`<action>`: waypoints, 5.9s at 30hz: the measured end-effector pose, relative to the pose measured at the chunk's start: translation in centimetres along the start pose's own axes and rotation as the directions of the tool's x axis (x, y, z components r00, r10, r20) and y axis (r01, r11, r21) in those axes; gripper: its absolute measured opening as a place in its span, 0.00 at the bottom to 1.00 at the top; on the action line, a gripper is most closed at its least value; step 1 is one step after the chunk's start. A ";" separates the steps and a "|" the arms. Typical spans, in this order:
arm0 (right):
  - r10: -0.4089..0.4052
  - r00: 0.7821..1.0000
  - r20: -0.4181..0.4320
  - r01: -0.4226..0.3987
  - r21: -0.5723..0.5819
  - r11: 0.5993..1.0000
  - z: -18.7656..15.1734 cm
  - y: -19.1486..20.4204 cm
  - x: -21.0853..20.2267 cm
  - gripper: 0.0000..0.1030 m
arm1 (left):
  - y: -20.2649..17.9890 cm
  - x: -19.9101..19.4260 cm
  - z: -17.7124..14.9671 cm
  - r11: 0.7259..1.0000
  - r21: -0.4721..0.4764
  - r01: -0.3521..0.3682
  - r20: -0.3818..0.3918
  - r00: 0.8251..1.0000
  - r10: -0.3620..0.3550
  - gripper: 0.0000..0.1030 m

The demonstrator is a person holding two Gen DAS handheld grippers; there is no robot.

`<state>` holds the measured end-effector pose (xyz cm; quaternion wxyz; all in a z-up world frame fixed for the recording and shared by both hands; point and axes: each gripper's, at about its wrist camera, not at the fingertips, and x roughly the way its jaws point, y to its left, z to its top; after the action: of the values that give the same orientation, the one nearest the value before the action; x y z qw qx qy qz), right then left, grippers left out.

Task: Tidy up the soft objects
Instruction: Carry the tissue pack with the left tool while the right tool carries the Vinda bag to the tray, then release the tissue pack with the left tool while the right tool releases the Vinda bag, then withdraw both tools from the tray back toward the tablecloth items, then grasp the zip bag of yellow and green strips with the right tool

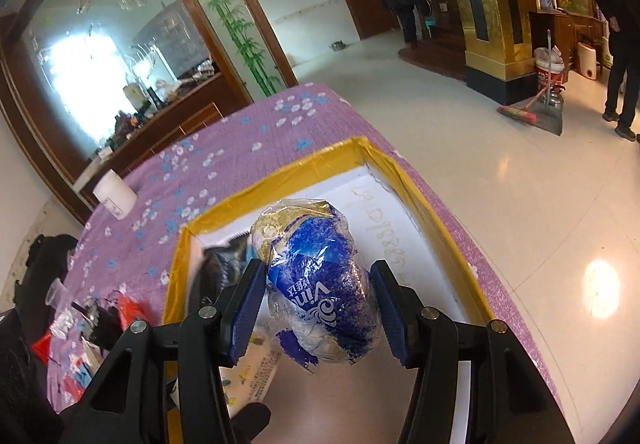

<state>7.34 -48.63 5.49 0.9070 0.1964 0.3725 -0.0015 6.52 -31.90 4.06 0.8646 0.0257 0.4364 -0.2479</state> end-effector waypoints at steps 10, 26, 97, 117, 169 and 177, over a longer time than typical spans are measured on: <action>-0.032 0.998 -0.055 0.033 0.013 0.999 -0.1 -0.5 1.3 0.58 | 0.2 0.4 -0.1 1.000 -0.016 0.007 -0.006 1.000 -0.008 0.51; -0.063 0.996 -0.071 0.065 0.026 0.998 0.0 -0.1 1.7 0.59 | 0.1 0.6 0.2 1.000 -0.017 -0.005 -0.010 1.000 0.004 0.53; -0.104 0.941 0.322 0.093 0.050 0.994 -1.5 1.2 -6.5 0.90 | 1.2 -3.2 -2.5 0.999 0.003 -0.044 0.173 0.984 0.043 0.77; -0.039 0.948 0.317 0.080 -0.118 0.990 -5.5 3.0 -13.4 0.90 | 2.3 -8.9 -1.7 0.983 -0.070 -0.169 0.282 0.942 0.182 0.77; 0.184 0.803 -0.567 -0.564 -0.625 0.540 -22.6 24.0 -2.6 0.53 | 24.2 -19.1 -16.9 0.883 -0.404 -0.240 0.070 0.954 0.291 0.79; 0.307 0.825 -0.474 -0.551 -0.558 0.621 -21.4 21.0 -5.9 0.44 | 23.0 -18.2 -15.7 0.915 -0.333 -0.228 0.055 0.964 0.260 0.90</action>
<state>-8.24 -22.48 3.07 0.8104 -0.0639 0.4356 0.3866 -3.79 -0.21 4.39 0.9015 -0.0745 0.4215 -0.0638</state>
